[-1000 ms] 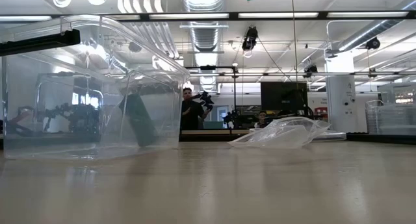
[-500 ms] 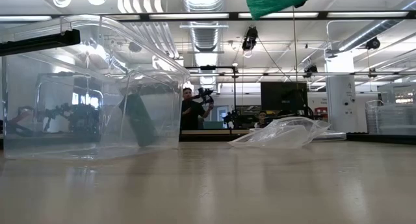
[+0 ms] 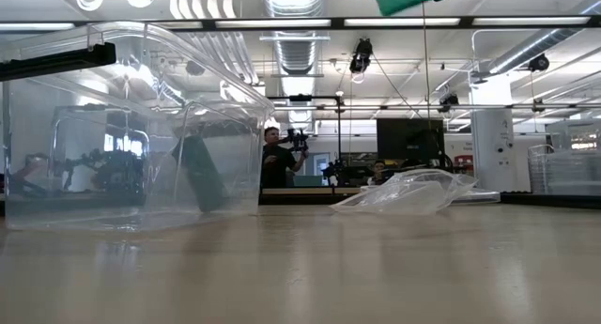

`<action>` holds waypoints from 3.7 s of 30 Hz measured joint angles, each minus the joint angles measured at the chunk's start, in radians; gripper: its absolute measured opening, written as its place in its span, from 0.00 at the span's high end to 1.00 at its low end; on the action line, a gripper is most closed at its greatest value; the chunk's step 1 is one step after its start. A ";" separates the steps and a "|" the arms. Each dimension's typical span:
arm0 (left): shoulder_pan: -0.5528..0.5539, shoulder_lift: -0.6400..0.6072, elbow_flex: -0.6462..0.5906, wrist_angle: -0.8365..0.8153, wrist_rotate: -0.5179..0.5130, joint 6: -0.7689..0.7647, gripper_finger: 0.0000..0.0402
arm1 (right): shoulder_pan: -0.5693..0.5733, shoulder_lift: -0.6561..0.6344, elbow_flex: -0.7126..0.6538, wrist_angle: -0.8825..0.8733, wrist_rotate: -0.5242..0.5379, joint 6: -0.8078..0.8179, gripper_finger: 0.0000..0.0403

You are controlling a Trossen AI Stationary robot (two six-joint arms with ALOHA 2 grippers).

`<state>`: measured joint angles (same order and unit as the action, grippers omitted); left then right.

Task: Roll bandage
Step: Roll the blue bandage

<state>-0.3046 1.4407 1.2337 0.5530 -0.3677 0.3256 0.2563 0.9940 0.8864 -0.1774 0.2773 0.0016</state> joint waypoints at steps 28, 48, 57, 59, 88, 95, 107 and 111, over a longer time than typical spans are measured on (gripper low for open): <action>0.090 -0.053 -0.019 -0.038 -0.174 0.084 1.00 | 0.155 0.017 0.004 0.074 -0.039 0.040 1.00; 0.145 -0.045 -0.019 -0.110 -0.252 0.105 1.00 | 0.194 0.016 0.028 0.273 -0.236 0.066 1.00; 0.154 -0.045 -0.019 -0.099 -0.252 0.073 1.00 | 0.202 0.025 0.030 0.258 -0.243 0.077 1.00; 0.155 -0.045 -0.019 -0.091 -0.251 0.064 1.00 | 0.204 0.035 0.029 0.241 -0.243 0.075 1.00; -0.100 0.010 -0.019 -0.099 0.140 -0.361 1.00 | 0.008 0.020 0.026 -0.038 0.195 -0.171 1.00; -0.144 0.029 -0.019 -0.068 0.177 -0.371 1.00 | -0.052 0.014 0.026 -0.053 0.194 -0.178 1.00; -0.172 0.029 -0.019 -0.054 0.177 -0.319 1.00 | -0.070 -0.026 0.025 -0.065 0.194 -0.183 1.00; -0.172 0.029 -0.019 -0.038 0.177 -0.319 1.00 | -0.070 -0.034 0.025 -0.087 0.194 -0.181 1.00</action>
<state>-0.4770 1.4696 1.2148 0.5149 -0.1909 0.0067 0.1860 0.9603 0.9115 -0.2648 0.4717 -0.1793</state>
